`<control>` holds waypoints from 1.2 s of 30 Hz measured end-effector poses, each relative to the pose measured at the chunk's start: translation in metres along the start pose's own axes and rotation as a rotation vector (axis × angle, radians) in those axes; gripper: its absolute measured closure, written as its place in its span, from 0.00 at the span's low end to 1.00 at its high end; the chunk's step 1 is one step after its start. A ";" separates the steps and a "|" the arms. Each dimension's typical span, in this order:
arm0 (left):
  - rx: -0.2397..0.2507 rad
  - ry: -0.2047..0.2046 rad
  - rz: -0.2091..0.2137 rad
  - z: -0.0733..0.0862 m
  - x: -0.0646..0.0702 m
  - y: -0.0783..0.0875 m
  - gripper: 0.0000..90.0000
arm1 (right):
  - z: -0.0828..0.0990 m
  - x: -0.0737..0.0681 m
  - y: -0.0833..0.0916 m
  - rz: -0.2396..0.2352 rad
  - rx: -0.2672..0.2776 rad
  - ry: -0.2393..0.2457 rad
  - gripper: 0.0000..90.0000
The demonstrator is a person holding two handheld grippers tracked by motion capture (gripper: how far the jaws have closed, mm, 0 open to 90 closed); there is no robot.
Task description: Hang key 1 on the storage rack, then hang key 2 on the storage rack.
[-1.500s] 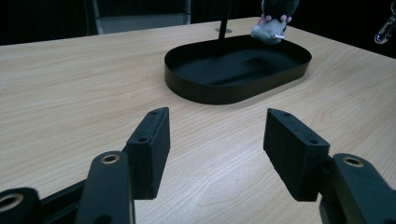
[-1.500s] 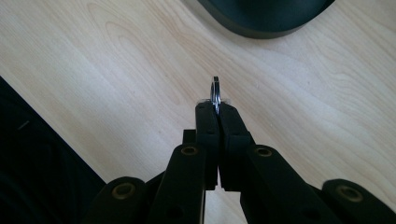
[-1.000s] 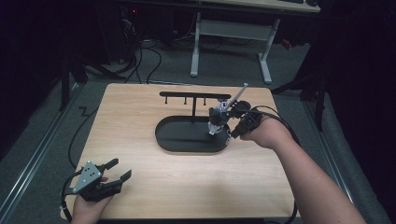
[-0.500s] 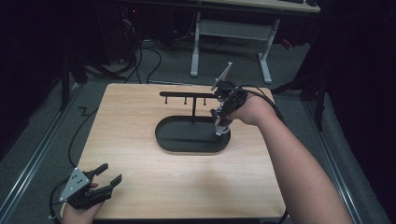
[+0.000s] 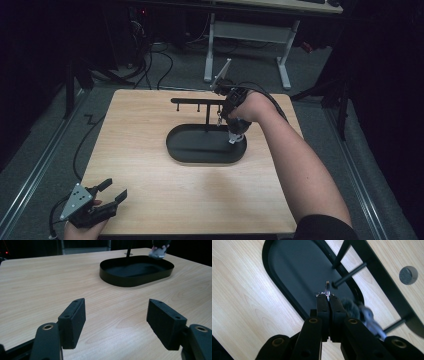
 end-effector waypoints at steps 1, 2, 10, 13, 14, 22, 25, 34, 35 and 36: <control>0.004 0.001 -0.005 0.000 -0.001 0.002 0.36 | -0.002 0.000 -0.002 0.004 -0.005 0.001 0.99; 0.008 0.002 -0.009 -0.001 -0.002 0.003 0.36 | -0.003 0.001 -0.004 0.003 -0.005 0.006 0.99; 0.013 0.009 0.006 -0.003 0.000 -0.006 0.36 | -0.003 0.010 -0.006 0.007 -0.016 -0.018 0.99; 0.005 -0.004 0.013 -0.003 0.003 -0.009 0.36 | -0.003 0.014 -0.006 0.012 -0.004 -0.020 0.99; 0.005 -0.005 0.015 -0.003 0.003 -0.009 0.36 | -0.003 0.015 -0.007 0.007 -0.002 -0.020 0.99; 0.016 0.003 0.011 -0.004 0.002 -0.007 0.36 | 0.001 0.019 -0.009 0.033 0.018 -0.030 0.91; 0.013 0.001 0.016 -0.004 0.002 -0.008 0.36 | 0.003 0.020 -0.009 0.039 0.024 -0.039 0.85; 0.004 -0.005 0.028 -0.003 0.004 -0.009 0.36 | 0.023 0.007 -0.001 0.019 0.073 -0.082 0.70; 0.001 -0.007 0.032 -0.003 0.005 -0.010 0.36 | 0.027 0.004 0.000 0.018 0.078 -0.083 0.69; 0.000 -0.009 0.034 -0.003 0.006 -0.011 0.36 | 0.033 0.002 0.001 0.012 0.086 -0.086 0.68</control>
Point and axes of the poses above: each handheld gripper's, and its own axes: y roughly backward along the jaws, z roughly out of its underside, x roughly to its right, the point moved 3 cm from there along -y, roughly forward along the jaws, and after that the axes turned 12 degrees about x, right-handed, at the moved point
